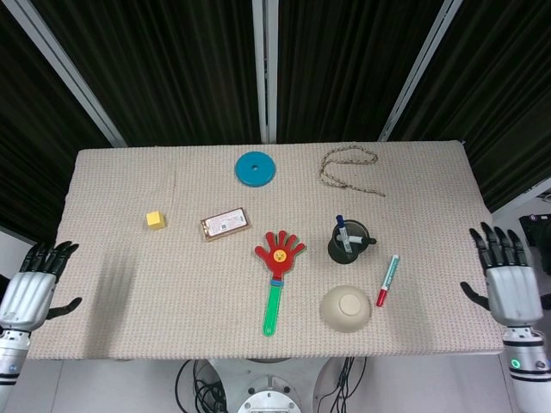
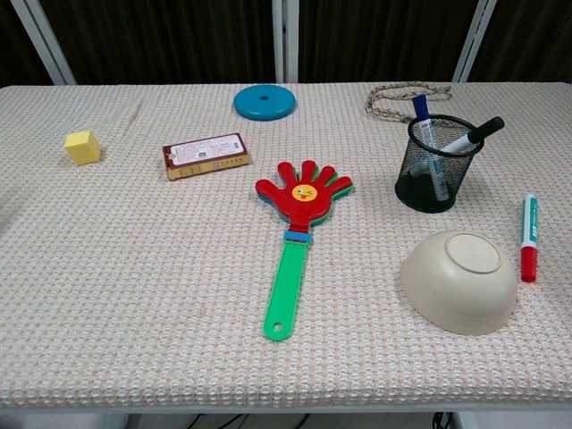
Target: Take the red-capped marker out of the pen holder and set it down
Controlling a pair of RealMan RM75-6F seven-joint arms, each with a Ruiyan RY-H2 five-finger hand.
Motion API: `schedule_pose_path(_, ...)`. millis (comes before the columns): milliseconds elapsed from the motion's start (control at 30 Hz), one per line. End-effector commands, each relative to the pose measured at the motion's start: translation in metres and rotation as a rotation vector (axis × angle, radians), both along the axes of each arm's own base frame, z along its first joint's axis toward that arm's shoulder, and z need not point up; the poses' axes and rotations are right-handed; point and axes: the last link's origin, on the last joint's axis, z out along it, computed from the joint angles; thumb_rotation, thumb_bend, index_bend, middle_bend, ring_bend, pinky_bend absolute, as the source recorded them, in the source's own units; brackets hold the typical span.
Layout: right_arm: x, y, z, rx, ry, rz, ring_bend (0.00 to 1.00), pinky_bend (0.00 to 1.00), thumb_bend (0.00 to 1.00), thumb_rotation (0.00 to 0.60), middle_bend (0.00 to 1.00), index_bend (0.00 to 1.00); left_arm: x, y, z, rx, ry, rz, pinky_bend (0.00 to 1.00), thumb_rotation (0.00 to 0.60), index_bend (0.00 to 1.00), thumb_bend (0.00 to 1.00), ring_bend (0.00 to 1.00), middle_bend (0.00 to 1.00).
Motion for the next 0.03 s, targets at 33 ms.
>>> schedule_pose_path(33,-0.0190,0.0138,0.0243,-0.092,-0.051,-0.076,0.00,0.00,0.07,0.600,0.00,0.00,0.0002,0.0001,0.0008,0.000,-0.002,-0.003,0.05,0.600,0.11,0.16,0.02,0.07)
